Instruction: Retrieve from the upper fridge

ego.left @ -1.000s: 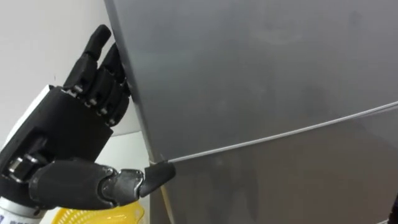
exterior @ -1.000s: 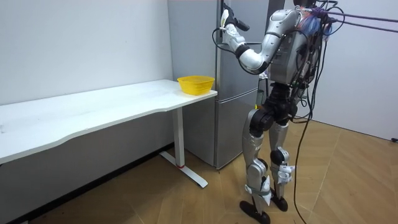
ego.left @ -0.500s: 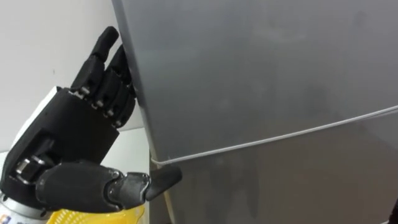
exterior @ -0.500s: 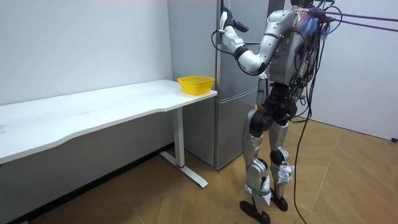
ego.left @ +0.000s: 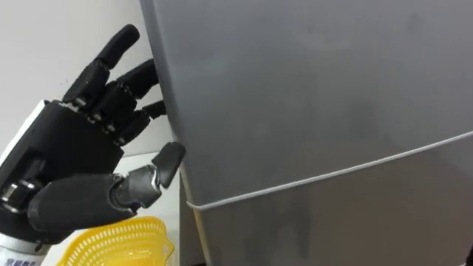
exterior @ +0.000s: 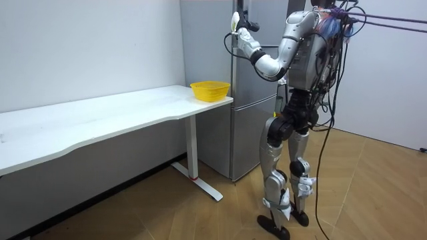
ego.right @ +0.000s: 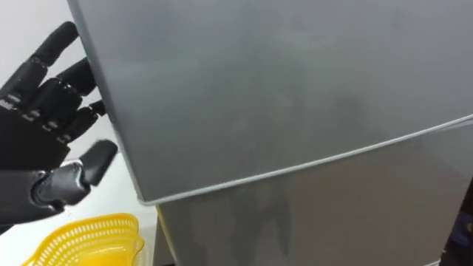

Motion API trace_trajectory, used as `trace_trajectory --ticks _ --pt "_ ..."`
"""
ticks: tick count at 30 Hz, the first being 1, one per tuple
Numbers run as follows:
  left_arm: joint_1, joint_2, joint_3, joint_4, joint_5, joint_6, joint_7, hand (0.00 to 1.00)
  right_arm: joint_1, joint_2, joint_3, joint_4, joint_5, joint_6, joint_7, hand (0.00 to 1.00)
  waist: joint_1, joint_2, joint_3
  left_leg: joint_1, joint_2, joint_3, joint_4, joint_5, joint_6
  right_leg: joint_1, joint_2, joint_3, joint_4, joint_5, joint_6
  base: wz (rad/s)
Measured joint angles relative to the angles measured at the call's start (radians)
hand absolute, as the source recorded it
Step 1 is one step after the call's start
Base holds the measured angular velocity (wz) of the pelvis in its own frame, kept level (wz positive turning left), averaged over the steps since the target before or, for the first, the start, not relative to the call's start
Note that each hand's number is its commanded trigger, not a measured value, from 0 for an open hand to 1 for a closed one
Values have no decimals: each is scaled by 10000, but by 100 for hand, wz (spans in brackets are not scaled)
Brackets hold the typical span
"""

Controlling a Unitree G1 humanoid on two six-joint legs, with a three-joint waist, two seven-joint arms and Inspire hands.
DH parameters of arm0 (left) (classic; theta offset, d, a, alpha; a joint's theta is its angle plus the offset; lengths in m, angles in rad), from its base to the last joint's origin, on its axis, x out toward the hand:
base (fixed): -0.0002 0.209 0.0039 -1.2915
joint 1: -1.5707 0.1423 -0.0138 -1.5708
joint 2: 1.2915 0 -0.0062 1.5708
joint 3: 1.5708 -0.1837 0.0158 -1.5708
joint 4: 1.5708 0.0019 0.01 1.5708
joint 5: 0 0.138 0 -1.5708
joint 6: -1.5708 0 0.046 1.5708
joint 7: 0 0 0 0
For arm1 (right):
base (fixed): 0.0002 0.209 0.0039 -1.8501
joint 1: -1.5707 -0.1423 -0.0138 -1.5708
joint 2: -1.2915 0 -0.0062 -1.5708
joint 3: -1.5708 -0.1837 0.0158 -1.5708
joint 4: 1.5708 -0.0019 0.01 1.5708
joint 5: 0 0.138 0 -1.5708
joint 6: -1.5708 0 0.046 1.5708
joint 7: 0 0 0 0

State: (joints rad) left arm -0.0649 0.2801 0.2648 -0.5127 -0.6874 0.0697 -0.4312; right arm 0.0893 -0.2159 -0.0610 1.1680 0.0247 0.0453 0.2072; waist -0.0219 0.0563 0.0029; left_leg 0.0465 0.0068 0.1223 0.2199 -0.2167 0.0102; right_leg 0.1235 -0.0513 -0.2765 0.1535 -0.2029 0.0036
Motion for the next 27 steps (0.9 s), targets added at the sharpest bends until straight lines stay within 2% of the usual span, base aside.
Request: trace_trajectory --ticks 2,4,7,8,9,10,11,19,27 --pt "7 2 -148 -4 -77 2 -263 100 8 -3 -2 8 0 1 -3 0 29 2 9 -11 0 1 6 0 1 1 1 -3 12 1 1 2" --pt "5 4 -148 14 -54 118 -116 91 -5 -5 1 7 -1 0 1 0 9 0 22 -16 0 3 8 13 22 -11 -2 -3 20 1 1 2" --pt "3 5 -364 -14 -19 147 -151 83 0 -32 -3 6 6 1 0 0 -6 18 28 -18 -7 3 8 17 30 -20 -7 5 20 1 3 0" --pt "-21 4 -424 -32 -19 115 -184 78 -1 -35 -1 6 4 0 1 0 -13 20 27 -13 -7 2 9 18 30 -27 -6 4 10 1 3 0" --pt "-47 4 -437 -31 -17 116 -187 65 -2 -38 0 9 3 0 2 0 -12 24 25 -11 -6 3 9 18 30 -31 -6 2 6 0 2 0" --pt "-79 4 -523 -31 -16 117 -189 60 -12 -46 1 28 2 -2 3 0 -11 37 16 -2 -6 3 9 18 30 -29 -6 1 1 0 3 0" --pt "-86 5 -610 -20 12 155 -259 0 -24 -55 0 43 2 -3 2 0 -17 51 9 8 -6 3 9 18 31 -30 -7 1 1 0 3 0" --pt "-84 2 -835 -3 0 169 -1003 0 -19 -57 6 75 2 -4 -3 0 -4 9 8 10 -17 6 18 23 39 -26 -22 -5 9 3 8 0" --pt "-84 -36 -1039 2 2 165 -1043 0 -20 -58 114 73 6 -18 -93 0 -16 -12 4 22 -15 40 20 48 77 -9 -29 -17 18 5 11 0"
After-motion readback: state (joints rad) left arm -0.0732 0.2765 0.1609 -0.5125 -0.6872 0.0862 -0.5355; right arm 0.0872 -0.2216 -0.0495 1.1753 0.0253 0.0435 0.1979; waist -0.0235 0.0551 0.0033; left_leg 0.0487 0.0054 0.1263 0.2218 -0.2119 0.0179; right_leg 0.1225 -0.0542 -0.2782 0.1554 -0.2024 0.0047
